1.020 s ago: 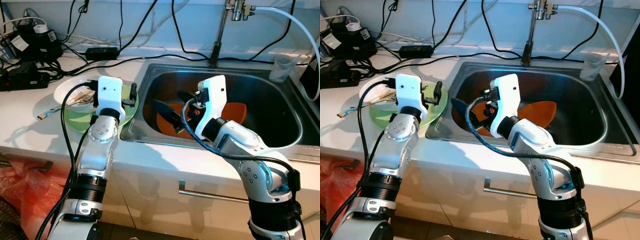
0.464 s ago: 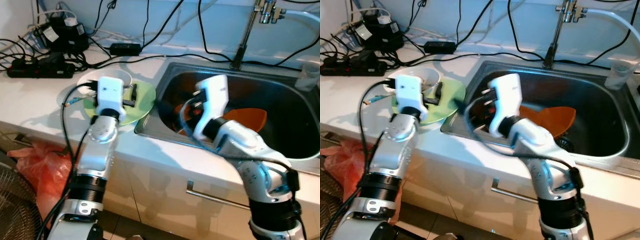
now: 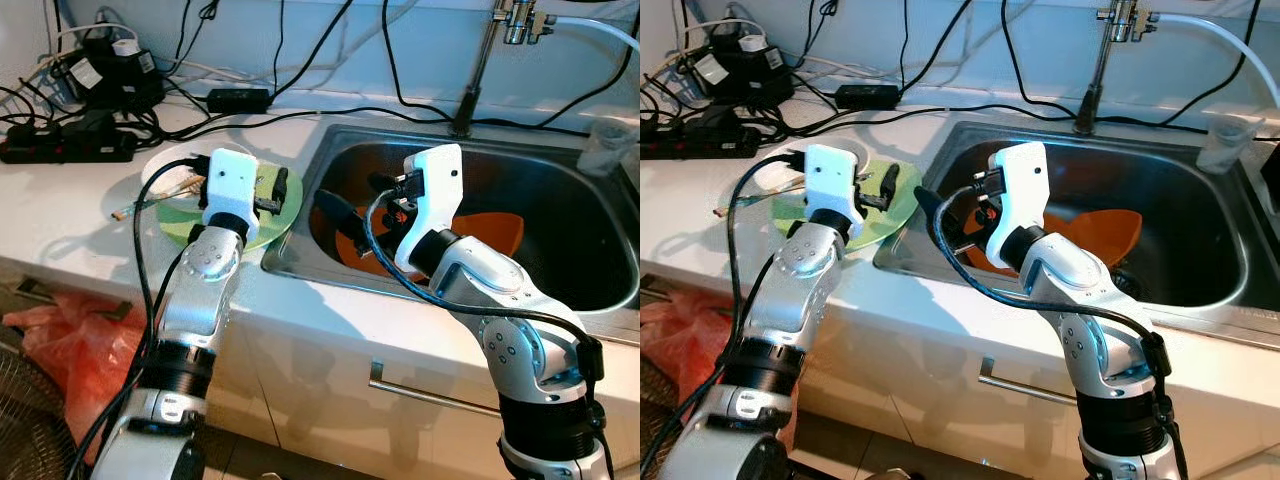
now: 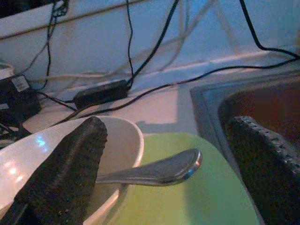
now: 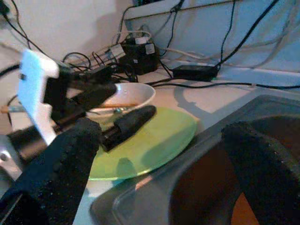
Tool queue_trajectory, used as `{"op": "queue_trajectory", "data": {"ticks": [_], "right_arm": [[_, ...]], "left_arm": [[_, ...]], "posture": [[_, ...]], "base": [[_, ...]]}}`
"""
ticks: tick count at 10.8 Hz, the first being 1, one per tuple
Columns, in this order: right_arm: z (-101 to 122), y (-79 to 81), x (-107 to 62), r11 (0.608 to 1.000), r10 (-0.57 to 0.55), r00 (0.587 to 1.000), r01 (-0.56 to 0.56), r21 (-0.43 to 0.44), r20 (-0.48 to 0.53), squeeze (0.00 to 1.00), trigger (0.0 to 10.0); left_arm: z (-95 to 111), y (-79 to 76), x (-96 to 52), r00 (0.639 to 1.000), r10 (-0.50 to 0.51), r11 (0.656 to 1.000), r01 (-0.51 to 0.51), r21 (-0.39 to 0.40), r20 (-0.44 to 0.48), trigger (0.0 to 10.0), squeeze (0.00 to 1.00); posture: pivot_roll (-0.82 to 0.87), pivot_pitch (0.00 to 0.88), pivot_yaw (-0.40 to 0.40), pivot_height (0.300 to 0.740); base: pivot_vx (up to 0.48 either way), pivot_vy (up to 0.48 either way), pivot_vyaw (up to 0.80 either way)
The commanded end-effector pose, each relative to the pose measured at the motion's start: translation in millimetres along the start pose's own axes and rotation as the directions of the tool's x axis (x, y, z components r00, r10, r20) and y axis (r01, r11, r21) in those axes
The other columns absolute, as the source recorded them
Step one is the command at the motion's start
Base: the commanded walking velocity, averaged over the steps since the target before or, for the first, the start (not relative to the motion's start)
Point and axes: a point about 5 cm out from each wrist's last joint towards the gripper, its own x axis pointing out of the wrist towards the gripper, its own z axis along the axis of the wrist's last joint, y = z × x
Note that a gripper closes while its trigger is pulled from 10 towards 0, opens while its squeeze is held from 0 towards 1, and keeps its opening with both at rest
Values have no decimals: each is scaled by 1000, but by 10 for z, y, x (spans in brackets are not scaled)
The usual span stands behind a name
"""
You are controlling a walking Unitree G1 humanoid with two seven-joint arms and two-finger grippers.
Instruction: Kitchen organization
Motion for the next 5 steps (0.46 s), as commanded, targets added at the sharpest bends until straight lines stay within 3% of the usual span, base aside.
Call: {"op": "queue_trajectory", "data": {"ticks": [1,5], "right_arm": [[95,97,6,998,61,998,-61,18,27,0,10000],[130,294,-91,974,207,978,-209,84,36,0,10000]], "left_arm": [[19,10,40,1000,-21,1000,21,21,-1,10000,0],[-72,251,121,996,78,993,-73,93,-45,10000,0]], "posture": [[-40,0,49,740],[-46,0,56,740]], "base": [[0,0,0],[0,0,0]]}}
